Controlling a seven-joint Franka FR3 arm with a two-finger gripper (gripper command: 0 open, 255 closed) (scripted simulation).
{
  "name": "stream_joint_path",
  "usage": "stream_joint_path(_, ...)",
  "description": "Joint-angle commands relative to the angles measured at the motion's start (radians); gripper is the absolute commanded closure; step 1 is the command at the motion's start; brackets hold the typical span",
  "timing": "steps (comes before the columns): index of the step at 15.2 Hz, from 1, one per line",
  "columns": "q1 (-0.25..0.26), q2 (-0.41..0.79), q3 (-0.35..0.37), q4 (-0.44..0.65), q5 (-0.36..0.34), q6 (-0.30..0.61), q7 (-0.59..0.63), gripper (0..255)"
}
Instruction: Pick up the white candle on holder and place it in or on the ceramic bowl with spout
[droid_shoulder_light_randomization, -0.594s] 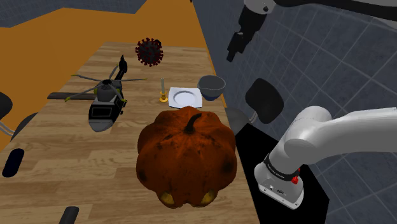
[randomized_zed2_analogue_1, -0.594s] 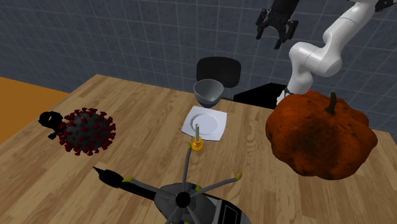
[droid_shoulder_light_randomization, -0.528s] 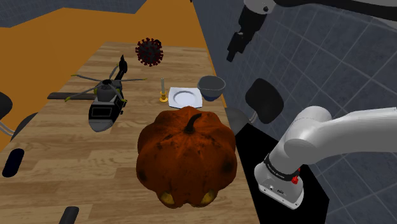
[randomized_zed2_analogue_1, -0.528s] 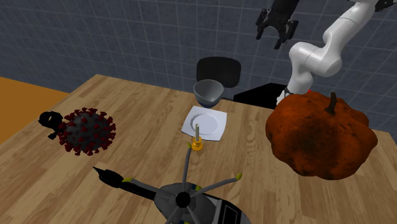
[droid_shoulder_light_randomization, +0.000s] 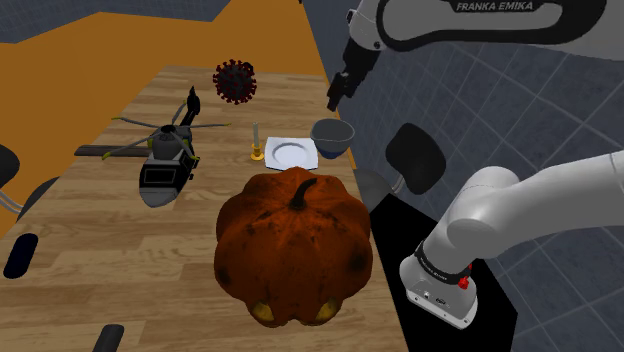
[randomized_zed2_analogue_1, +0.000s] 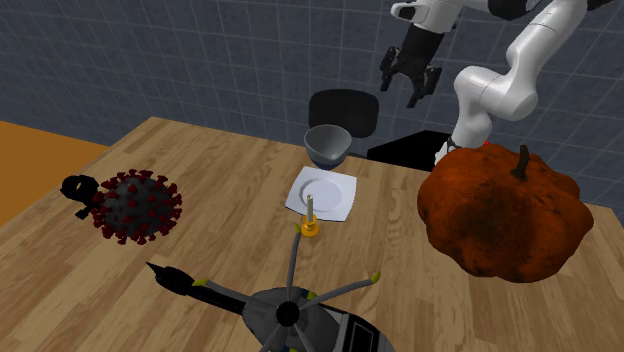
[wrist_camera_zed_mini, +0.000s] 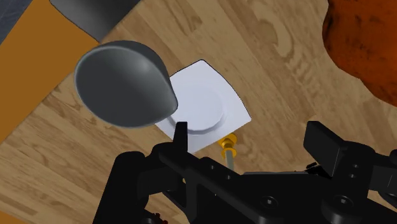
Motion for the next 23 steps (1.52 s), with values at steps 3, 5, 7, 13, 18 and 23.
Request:
stream_joint_path(3,0.010,0.110,-0.002,-0.035,0.011,0.176,-0.005,0)
stream_joint_path(5,0.016,0.173,-0.002,-0.035,0.017,0.255,-0.007,0)
stream_joint_path(7,0.023,0.241,-0.002,-0.028,0.024,0.331,-0.011,0)
stream_joint_path(13,0.043,0.461,-0.002,0.031,0.051,0.535,-0.028,0)
stream_joint_path(18,0.058,0.654,0.002,0.124,0.083,0.671,-0.052,0)
stream_joint_path(23,0.065,0.847,0.014,0.253,0.119,0.771,-0.080,0)
